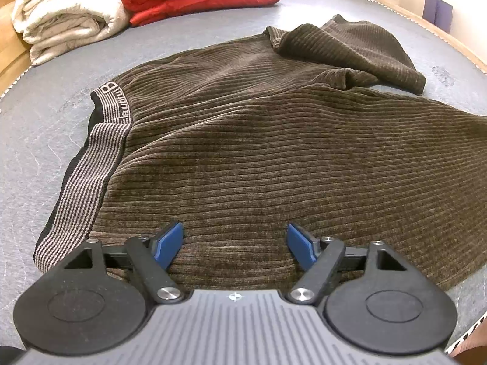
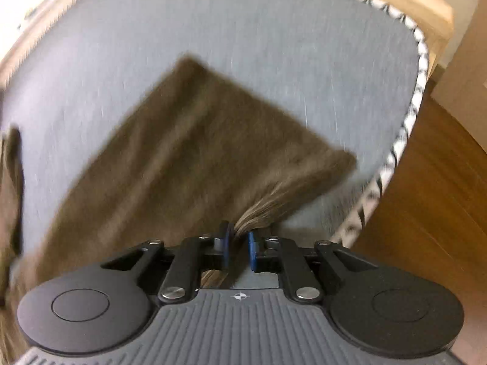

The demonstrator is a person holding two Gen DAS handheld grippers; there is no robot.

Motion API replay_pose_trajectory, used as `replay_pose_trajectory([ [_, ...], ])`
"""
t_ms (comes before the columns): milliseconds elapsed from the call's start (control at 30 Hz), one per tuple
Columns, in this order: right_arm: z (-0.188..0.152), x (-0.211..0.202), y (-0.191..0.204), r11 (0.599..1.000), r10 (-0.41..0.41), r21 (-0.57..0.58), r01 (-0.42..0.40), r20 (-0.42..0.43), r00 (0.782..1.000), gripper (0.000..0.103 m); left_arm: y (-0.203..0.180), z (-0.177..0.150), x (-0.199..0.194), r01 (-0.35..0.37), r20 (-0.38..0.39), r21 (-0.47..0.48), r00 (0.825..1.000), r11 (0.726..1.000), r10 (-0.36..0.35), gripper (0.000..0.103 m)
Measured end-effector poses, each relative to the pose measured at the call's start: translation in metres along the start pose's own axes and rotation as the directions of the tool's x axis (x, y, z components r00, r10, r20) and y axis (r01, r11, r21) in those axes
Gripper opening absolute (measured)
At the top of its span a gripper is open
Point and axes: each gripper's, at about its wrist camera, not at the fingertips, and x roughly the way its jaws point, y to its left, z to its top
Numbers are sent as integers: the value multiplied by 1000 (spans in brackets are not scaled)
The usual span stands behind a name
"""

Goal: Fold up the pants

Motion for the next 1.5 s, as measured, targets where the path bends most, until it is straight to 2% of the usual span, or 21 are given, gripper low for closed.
replay_pose_trajectory([
  [67, 11, 1, -4, 999, -24, 40, 23, 33, 999, 22, 0, -1, 0, -4, 3, 2, 1000, 1000, 4, 81],
  [167, 21, 9, -20, 981, -135, 142, 128, 36, 990, 22, -3, -1, 0, -10, 4, 3, 1000, 1000, 10, 82],
  [200, 21, 12, -28, 975, -125, 187, 119, 21, 992, 21, -3, -1, 1, -11, 4, 3, 1000, 1000, 11, 82],
  [267, 20, 12, -41, 970, -96, 224, 91, 10, 995, 8, -3, 0, 2, -7, 3, -3, 1000, 1000, 7, 83],
  [433, 21, 0, -60, 939, -138, 321, 121, 30, 990, 13, -3, 1, 4, -7, 9, -3, 1000, 1000, 7, 84],
  [500, 28, -13, -51, 909, -291, 343, 239, 109, 950, 17, -2, 0, 4, -3, 12, -2, 1000, 1000, 3, 84],
  [533, 33, -27, -45, 884, -390, 346, 314, 174, 904, 20, -1, 0, 4, -1, 13, -2, 1000, 1000, 1, 84],
  [567, 39, -36, -38, 873, -437, 347, 343, 245, 865, 20, -1, 0, 4, -1, 14, -2, 1000, 1000, 1, 84],
  [600, 45, -43, -29, 889, -423, 326, 321, 322, 847, 20, -1, -1, 4, -2, 15, -2, 1000, 1000, 2, 84],
  [633, 52, -46, -17, 925, -355, 273, 263, 381, 854, 21, -2, -1, 3, -4, 17, -1, 1000, 1000, 4, 84],
  [700, 63, -38, 10, 986, -153, 123, 112, 409, 900, 23, -3, -2, 3, -7, 21, 0, 1000, 1000, 7, 85],
  [767, 70, -18, 37, 999, -1, 51, -18, 355, 935, 31, -3, -3, 2, -7, 27, 1, 1000, 1000, 7, 85],
  [867, 81, 21, 71, 992, 121, 12, -127, 234, 965, 50, -3, -4, 1, -7, 36, 2, 999, 1000, 7, 85],
  [1033, 98, 73, 107, 1000, 7, -3, -7, 148, 989, 55, -4, -5, -1, -14, 48, 1, 999, 1000, 14, 85],
  [1100, 102, 87, 117, 999, -48, 15, 46, 160, 986, 57, -5, -6, -1, -17, 52, 0, 998, 1000, 17, 85],
  [1133, 103, 88, 124, 996, -85, -1, 87, 178, 980, 52, -5, -6, 0, -19, 55, -1, 998, 1000, 19, 86],
  [1167, 105, 92, 135, 988, -149, -20, 156, 182, 972, 32, -5, -6, 0, -21, 58, -2, 998, 1000, 21, 86],
  [1233, 105, 93, 144, 969, -236, -16, 245, 211, 948, 10, -5, -7, -1, -26, 63, -7, 998, 1000, 26, 86],
  [1267, 106, 96, 148, 965, -251, -14, 261, 223, 942, 6, -6, -7, -1, -29, 66, -7, 997, 1000, 29, 86],
  [1400, 113, 82, 143, 962, -273, 114, 250, 310, 911, 4, -6, -6, -6, -46, 99, -5, 994, 999, 46, 85],
  [1500, 130, 75, 132, 970, -198, 205, 127, 372, 907, 5, -6, -4, -14, -53, 152, -13, 987, 999, 54, 84],
])
